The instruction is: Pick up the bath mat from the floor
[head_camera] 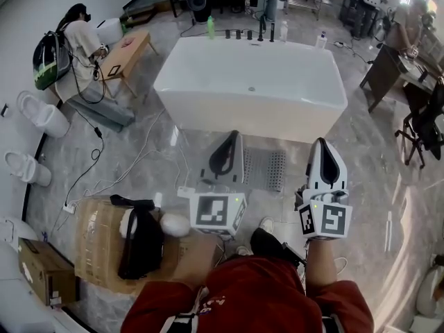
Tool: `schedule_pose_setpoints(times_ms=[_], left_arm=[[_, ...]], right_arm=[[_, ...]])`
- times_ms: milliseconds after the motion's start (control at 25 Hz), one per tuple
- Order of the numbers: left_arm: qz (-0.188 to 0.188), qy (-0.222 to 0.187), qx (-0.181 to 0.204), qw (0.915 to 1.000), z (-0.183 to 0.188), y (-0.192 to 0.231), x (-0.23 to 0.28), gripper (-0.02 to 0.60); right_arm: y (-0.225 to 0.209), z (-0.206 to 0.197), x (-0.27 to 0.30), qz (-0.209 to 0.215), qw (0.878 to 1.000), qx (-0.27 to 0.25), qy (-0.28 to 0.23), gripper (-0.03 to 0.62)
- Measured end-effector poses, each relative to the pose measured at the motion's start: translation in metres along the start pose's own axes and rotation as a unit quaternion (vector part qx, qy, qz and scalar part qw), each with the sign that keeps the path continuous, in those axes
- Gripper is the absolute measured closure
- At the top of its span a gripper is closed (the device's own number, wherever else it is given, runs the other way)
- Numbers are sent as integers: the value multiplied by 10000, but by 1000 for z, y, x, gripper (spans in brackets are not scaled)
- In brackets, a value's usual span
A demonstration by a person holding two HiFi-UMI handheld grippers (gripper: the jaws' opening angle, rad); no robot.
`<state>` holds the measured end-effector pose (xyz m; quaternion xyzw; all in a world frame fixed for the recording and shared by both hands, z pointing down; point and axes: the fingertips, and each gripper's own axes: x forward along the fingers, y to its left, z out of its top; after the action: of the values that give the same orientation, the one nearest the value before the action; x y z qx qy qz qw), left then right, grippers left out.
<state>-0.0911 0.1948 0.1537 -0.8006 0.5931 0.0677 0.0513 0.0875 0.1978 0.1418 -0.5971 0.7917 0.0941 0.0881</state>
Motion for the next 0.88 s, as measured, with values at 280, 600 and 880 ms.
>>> schedule_pose_setpoints(times_ms=[280,600,880], left_arm=[[0,127,-19,9999,-14,4,29,568],[-95,153,-18,9998,-19,-4,86,568],[-130,216,20,9997,-25,-24,140,568]], right_arm=[[-15,-12,26,-68,9999,105,13,583],[-51,-19,64,-150,9999,84,-20,583],[-95,-26,96,-191,9998,86,1,583]])
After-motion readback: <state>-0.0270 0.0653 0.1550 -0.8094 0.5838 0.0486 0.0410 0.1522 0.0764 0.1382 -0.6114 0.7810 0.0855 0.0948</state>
